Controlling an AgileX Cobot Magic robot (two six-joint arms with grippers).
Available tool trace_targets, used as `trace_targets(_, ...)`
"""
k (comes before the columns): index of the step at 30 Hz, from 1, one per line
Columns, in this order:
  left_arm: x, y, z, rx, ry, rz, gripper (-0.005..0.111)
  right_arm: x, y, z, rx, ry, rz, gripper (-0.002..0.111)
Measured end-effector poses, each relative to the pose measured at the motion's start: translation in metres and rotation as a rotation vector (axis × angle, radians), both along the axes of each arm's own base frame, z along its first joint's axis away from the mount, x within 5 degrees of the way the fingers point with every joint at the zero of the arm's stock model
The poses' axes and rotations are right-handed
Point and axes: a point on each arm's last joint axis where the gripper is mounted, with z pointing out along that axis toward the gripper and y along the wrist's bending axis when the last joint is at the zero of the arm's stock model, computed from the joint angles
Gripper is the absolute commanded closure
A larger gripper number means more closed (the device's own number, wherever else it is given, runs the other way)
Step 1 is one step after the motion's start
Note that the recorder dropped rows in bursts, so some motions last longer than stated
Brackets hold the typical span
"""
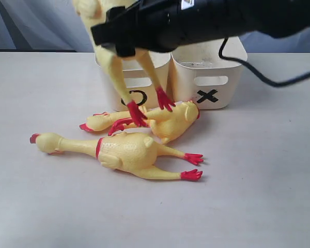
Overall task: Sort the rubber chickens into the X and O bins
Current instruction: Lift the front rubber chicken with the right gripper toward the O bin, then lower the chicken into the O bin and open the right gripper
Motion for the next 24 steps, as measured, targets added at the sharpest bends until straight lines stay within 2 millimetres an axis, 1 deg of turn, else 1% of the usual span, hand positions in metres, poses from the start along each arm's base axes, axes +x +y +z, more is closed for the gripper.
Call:
trace_targets(1,0.0,0.0,0.0,0.0,0.0,0.0,0.107,0.016,-0.002,0.004,0.015,0.006,-0.042,0.109)
trace_targets(5,0.0,0.0,0.0,0.0,0.0,0.0,0.107,0.046,-0.001,0.015,0.032,-0.007,-0.093,0.109)
trace_targets(6,0.0,0.0,0.0,0.0,0.0,0.0,0.107,0.058,0.002,0.018,0.044,-0.02,-0.107,0.109)
trace_targets(10,0.0,0.0,0.0,0.0,0.0,0.0,0.107,0.081,0.014,0.012,0.051,-0.048,-0.121,0.109)
trace_targets(13,0.0,0.0,0.0,0.0,0.0,0.0,0.107,0.097,0.025,0.004,0.063,-0.099,-0.126,0.109)
trace_targets(17,0.0,0.0,0.0,0.0,0.0,0.0,0.107,0.116,0.034,-0.016,0.064,-0.167,-0.132,0.109)
trace_targets(20,0.0,0.0,0.0,0.0,0.0,0.0,0.107,0.129,0.035,-0.028,0.088,-0.2,-0.153,0.109)
trace_targets(24,0.0,0.0,0.0,0.0,0.0,0.0,0.107,0.148,0.031,-0.043,0.138,-0.234,-0.199,0.109)
